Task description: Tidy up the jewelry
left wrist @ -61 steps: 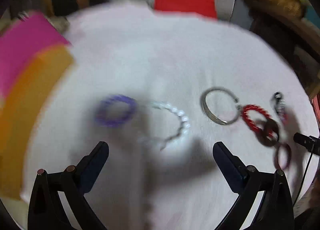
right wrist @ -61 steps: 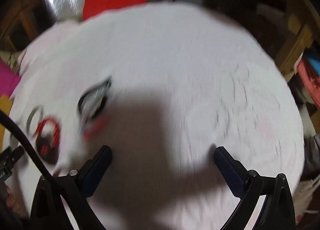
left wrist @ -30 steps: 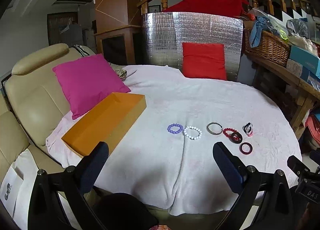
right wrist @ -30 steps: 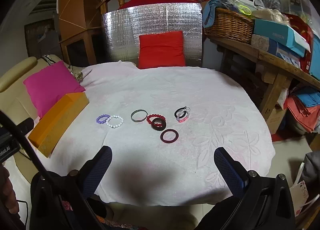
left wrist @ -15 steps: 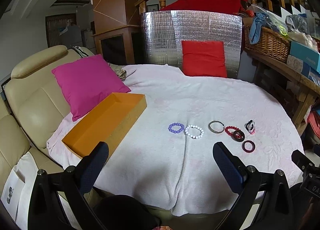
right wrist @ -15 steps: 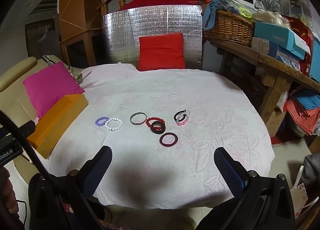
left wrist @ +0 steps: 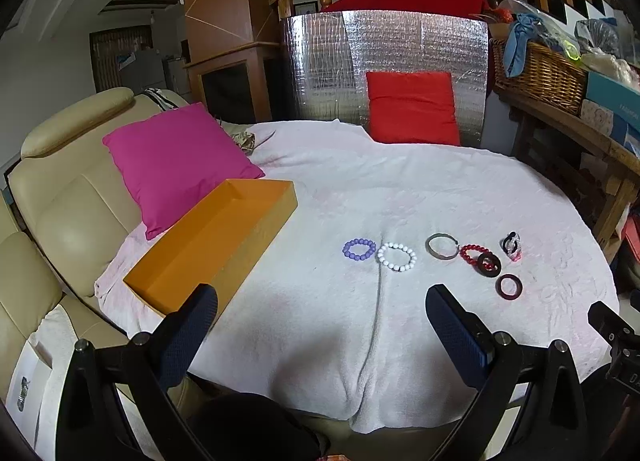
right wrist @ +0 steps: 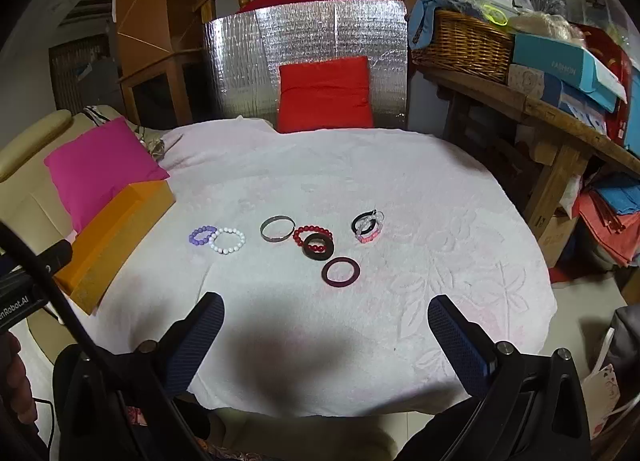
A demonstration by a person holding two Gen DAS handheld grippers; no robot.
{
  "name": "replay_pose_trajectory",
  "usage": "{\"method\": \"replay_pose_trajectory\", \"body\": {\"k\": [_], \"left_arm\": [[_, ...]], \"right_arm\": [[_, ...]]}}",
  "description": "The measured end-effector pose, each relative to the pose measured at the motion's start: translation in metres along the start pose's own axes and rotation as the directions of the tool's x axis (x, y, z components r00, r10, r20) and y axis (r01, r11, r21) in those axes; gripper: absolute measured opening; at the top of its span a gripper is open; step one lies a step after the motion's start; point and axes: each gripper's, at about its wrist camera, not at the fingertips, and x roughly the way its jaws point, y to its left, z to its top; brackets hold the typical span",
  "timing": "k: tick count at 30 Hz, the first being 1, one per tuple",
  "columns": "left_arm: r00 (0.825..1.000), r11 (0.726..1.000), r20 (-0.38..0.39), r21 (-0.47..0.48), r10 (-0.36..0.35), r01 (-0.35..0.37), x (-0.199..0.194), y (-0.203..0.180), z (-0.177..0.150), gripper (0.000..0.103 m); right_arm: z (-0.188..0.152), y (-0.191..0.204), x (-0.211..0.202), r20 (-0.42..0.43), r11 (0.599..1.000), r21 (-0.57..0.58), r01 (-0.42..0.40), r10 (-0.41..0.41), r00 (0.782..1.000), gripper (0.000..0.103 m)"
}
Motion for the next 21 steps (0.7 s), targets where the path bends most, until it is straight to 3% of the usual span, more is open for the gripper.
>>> {"method": "replay_pose_trajectory", "body": {"k": [7, 12, 18, 21], "left_arm": [[1.000, 1.000, -0.015, 0.019, 0.016, -0.016, 0.020, -0.003, 0.000, 0.103], [0.996, 0.998, -0.079, 0.042, -0.040, 0.043, 0.068, -0.008, -0.004, 0.103], [0.964, 0.991, -0.241, 0.053, -0.109, 0.125, 0.151, -0.018, -0.015, 0.103], [0.950, 0.988, -0.280, 0.031, -0.138, 0.152, 0.177, -0.021, -0.012, 0.103]], "right_arm": [[-0.001, -0.006, 0.020, -0.026, 1.000, 0.016, -0.010, 0.011, 1.000, 0.103], [-0.008, -0.022, 0.047, -0.042, 0.999, 0.039, -0.024, 0.025, 0.999, 0.103], [-0.011, -0.057, 0.107, -0.112, 0.993, 0.114, -0.033, 0.045, 0.993, 0.103], [-0.005, -0.064, 0.141, -0.157, 0.990, 0.130, -0.055, 0.076, 0.985, 0.102]]}}
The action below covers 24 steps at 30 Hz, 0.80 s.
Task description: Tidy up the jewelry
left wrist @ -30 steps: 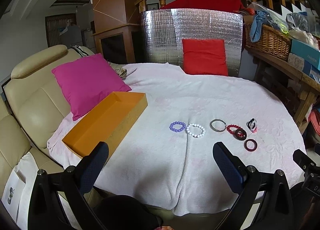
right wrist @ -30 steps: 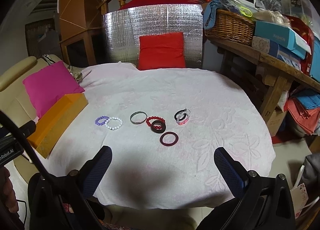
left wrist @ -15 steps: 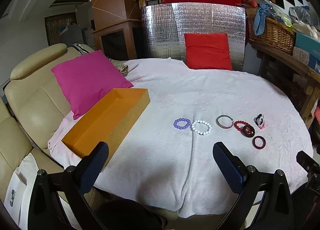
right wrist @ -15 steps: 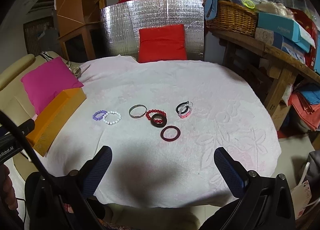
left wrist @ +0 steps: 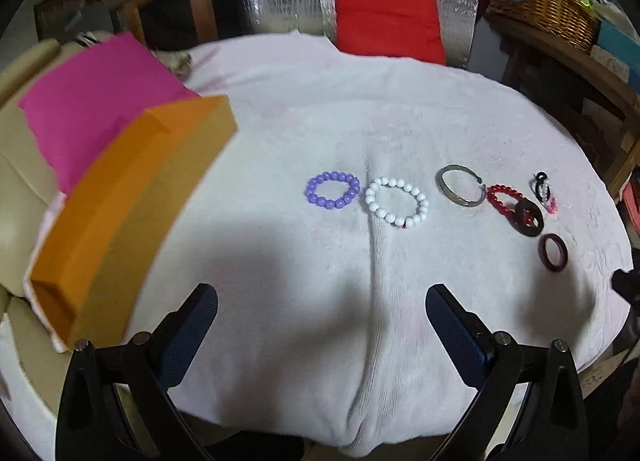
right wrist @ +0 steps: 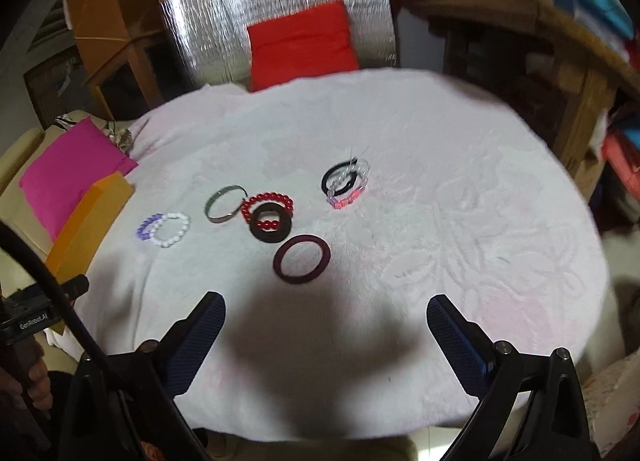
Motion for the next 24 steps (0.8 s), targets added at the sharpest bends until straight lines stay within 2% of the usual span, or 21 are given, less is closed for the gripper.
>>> {"method": "replay_pose_trajectory", "body": {"k": [3, 5, 7, 11, 12, 13, 16, 18, 21, 23, 24], "left_arm": [[0.999, 1.000, -0.032, -0.014, -0.015, 0.014, 0.021, -0.003, 0.013, 0.103], [0.999, 1.000, -0.047, -0.014, -0.022, 0.022, 0.033, -0.007, 0.023, 0.103], [0.998, 1.000, -0.058, -0.008, -0.025, 0.024, 0.044, -0.012, 0.032, 0.103], [0.993, 0.998, -0.103, -0.012, -0.061, 0.061, 0.068, -0.024, 0.042, 0.103], [0.989, 0.997, -0.123, -0.020, -0.078, 0.076, 0.077, -0.027, 0.045, 0.103], [0.988, 0.996, -0.131, -0.027, -0.084, 0.081, 0.085, -0.029, 0.047, 0.103], [0.985, 0.996, -0.152, -0.050, -0.086, 0.080, 0.103, -0.032, 0.052, 0.103], [0.987, 0.996, -0.141, -0.048, -0.075, 0.069, 0.108, -0.035, 0.053, 0.095], [0.989, 0.996, -0.116, -0.042, -0.088, 0.083, 0.110, -0.037, 0.057, 0.076], [0.992, 0.997, -0.104, -0.025, -0.071, 0.069, 0.110, -0.039, 0.057, 0.052], [0.992, 0.998, -0.105, -0.015, -0.067, 0.066, 0.110, -0.040, 0.057, 0.048]], "right_arm": [[0.012, 0.006, 0.034, -0.059, 0.999, -0.040, -0.007, 0.004, 0.998, 0.099], [0.016, 0.013, 0.055, -0.098, 0.997, -0.073, 0.011, -0.019, 0.995, 0.088], [0.017, 0.017, 0.072, -0.130, 0.996, -0.089, 0.025, -0.036, 0.991, 0.084], [0.015, 0.014, 0.095, -0.171, 0.995, -0.076, 0.061, -0.073, 0.983, 0.077], [0.015, 0.014, 0.094, -0.153, 0.996, -0.071, 0.062, -0.072, 0.986, 0.076], [0.015, 0.015, 0.094, -0.143, 0.995, -0.074, 0.063, -0.073, 0.987, 0.071], [0.014, 0.015, 0.096, -0.121, 0.991, -0.095, 0.092, -0.104, 0.987, 0.046], [0.014, 0.012, 0.095, -0.105, 0.992, -0.092, 0.091, -0.101, 0.989, 0.041], [0.013, 0.005, 0.090, -0.090, 0.995, -0.066, 0.078, -0.084, 0.992, 0.027], [0.015, -0.001, 0.088, -0.083, 0.997, -0.036, 0.069, -0.072, 0.994, 0.018], [0.016, -0.003, 0.089, -0.083, 0.998, -0.017, 0.059, -0.061, 0.995, 0.018]]}}
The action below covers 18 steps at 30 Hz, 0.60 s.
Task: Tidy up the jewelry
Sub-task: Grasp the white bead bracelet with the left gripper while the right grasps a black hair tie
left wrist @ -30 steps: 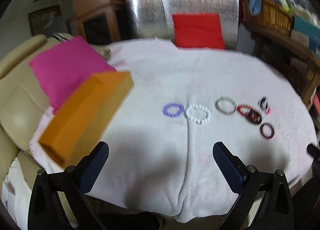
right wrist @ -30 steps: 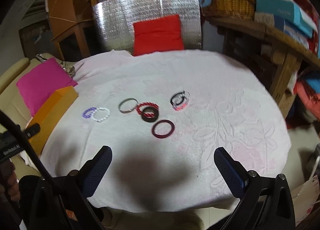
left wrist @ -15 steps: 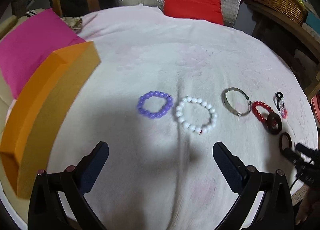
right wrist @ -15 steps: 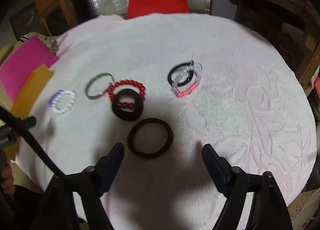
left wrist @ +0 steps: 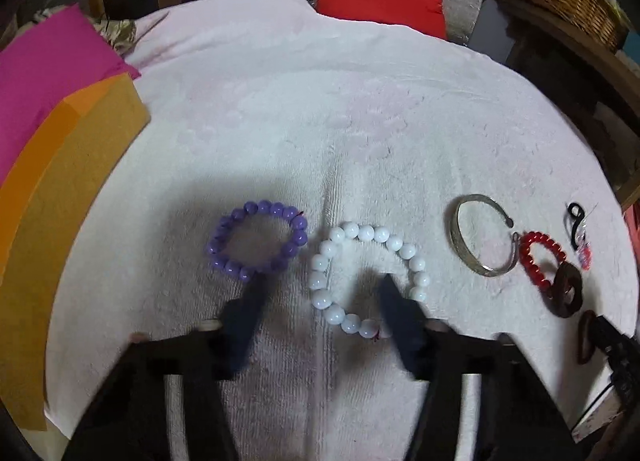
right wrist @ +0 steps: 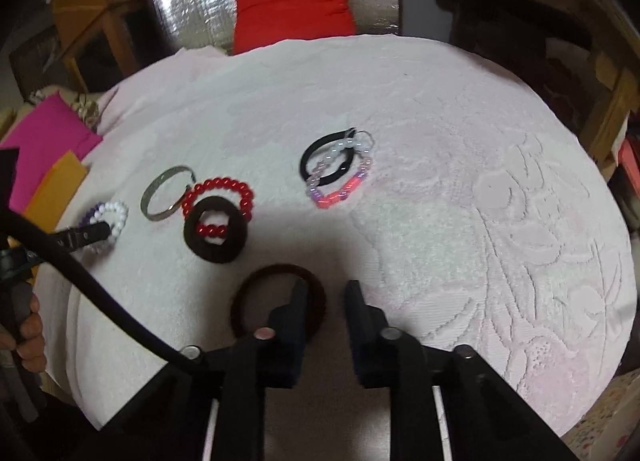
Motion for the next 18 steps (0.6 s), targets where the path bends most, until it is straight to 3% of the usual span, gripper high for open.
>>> {"method": "replay_pose_trajectory", "body": {"k": [2, 5, 10, 13, 18], "left_arm": [[1.000, 1.000, 0.005, 0.004, -0.014, 0.014, 0.001, 0.001, 0.001, 0.031], [0.999, 0.999, 0.035, 0.015, -0.037, 0.036, -0.004, 0.002, 0.002, 0.014], [0.992, 0.994, 0.061, 0.015, -0.109, 0.109, -0.012, 0.003, 0.002, 0.010], [0.975, 0.979, 0.088, 0.028, -0.202, 0.200, -0.020, 0.003, 0.000, 0.010], [0.957, 0.960, 0.108, 0.099, -0.270, 0.260, -0.031, -0.008, -0.005, 0.010]], "right_arm": [[0.000, -0.005, -0.001, 0.004, 0.999, 0.028, -0.022, 0.021, 1.000, 0.014], [0.003, -0.010, -0.004, 0.006, 0.998, 0.051, -0.047, 0.046, 0.999, 0.013], [0.001, -0.019, -0.018, 0.041, 0.994, 0.076, -0.081, 0.078, 0.996, 0.013], [0.003, -0.024, -0.023, 0.066, 0.991, 0.094, -0.091, 0.085, 0.994, 0.013], [0.003, -0.041, -0.025, 0.064, 0.979, 0.171, -0.108, 0.098, 0.993, 0.013]]}}
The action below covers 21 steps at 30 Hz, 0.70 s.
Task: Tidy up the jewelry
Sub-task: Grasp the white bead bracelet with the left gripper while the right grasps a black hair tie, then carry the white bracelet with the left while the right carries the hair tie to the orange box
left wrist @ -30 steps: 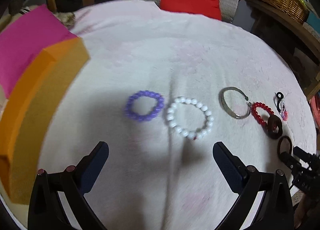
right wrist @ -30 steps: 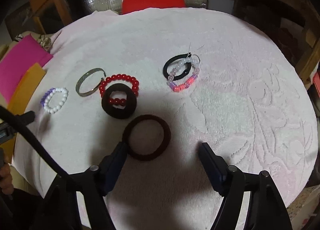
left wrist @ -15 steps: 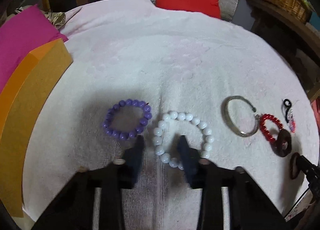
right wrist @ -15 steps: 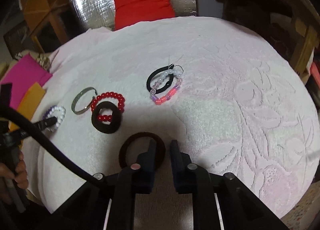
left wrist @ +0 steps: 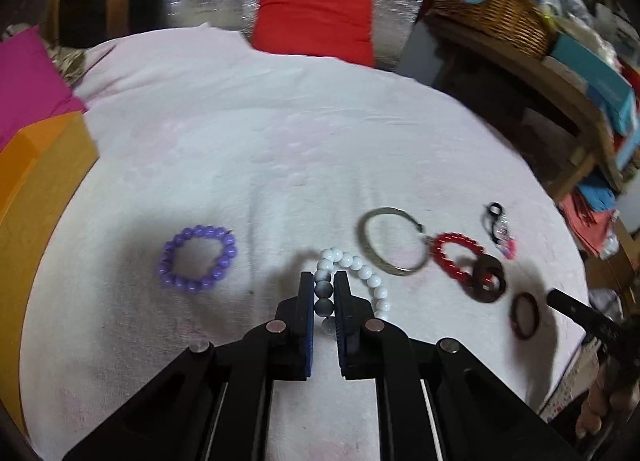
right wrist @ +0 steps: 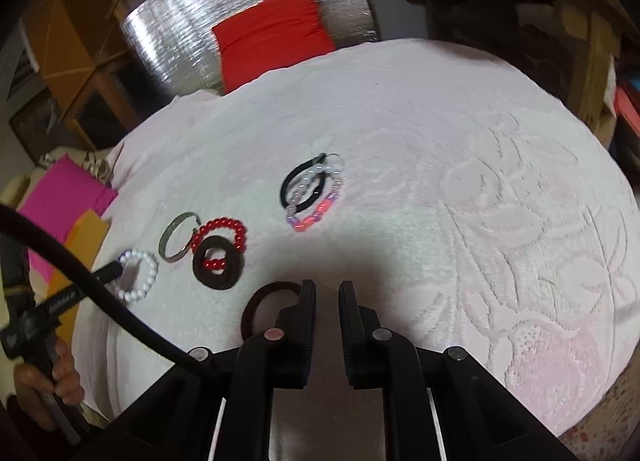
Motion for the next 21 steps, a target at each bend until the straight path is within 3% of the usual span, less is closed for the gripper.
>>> {"method": "replay_pose_trajectory", "body": {"k": [3, 4, 7, 9, 11, 14, 15, 17, 21], "left_arm": [[1.000, 1.000, -0.008, 0.010, -0.015, 0.015, 0.000, -0.002, -0.001, 0.010], [1.000, 1.000, -0.013, 0.008, -0.019, 0.019, 0.000, -0.002, -0.002, 0.010], [1.000, 1.000, -0.021, 0.015, -0.016, 0.016, 0.001, -0.005, -0.002, 0.010], [0.999, 1.000, -0.028, 0.020, -0.021, 0.021, 0.002, -0.009, -0.003, 0.010], [0.999, 0.999, -0.041, 0.021, -0.028, 0.029, 0.005, -0.011, -0.003, 0.010], [0.997, 0.999, -0.068, 0.024, -0.024, 0.025, 0.011, -0.013, -0.005, 0.010], [0.997, 0.999, -0.075, 0.025, -0.022, 0.024, 0.013, -0.013, -0.005, 0.010], [0.997, 0.999, -0.080, 0.026, -0.022, 0.025, 0.014, -0.014, -0.006, 0.010], [0.997, 0.999, -0.071, 0.035, -0.022, 0.024, 0.012, -0.016, -0.007, 0.010]], "right_arm": [[0.001, -0.007, 0.003, -0.032, 0.997, 0.072, -0.034, 0.037, 0.999, 0.016], [0.001, -0.007, 0.003, -0.036, 0.996, 0.078, -0.040, 0.043, 0.998, 0.024], [0.000, 0.001, 0.002, -0.026, 0.998, 0.053, -0.038, 0.040, 0.999, 0.068], [-0.002, 0.010, 0.001, 0.002, 1.000, 0.006, -0.024, 0.024, 1.000, 0.068], [-0.003, 0.020, 0.005, 0.003, 0.998, -0.057, 0.022, -0.022, 1.000, 0.054], [-0.007, 0.023, 0.025, -0.067, 0.994, -0.085, 0.064, -0.070, 0.995, 0.034], [-0.009, 0.025, 0.026, -0.047, 0.990, -0.107, 0.096, -0.101, 0.994, 0.030], [-0.010, 0.035, 0.026, -0.018, 0.975, -0.184, 0.124, -0.129, 0.991, 0.007], [-0.010, 0.033, 0.019, 0.021, 0.978, -0.176, 0.116, -0.114, 0.993, 0.007]]}}
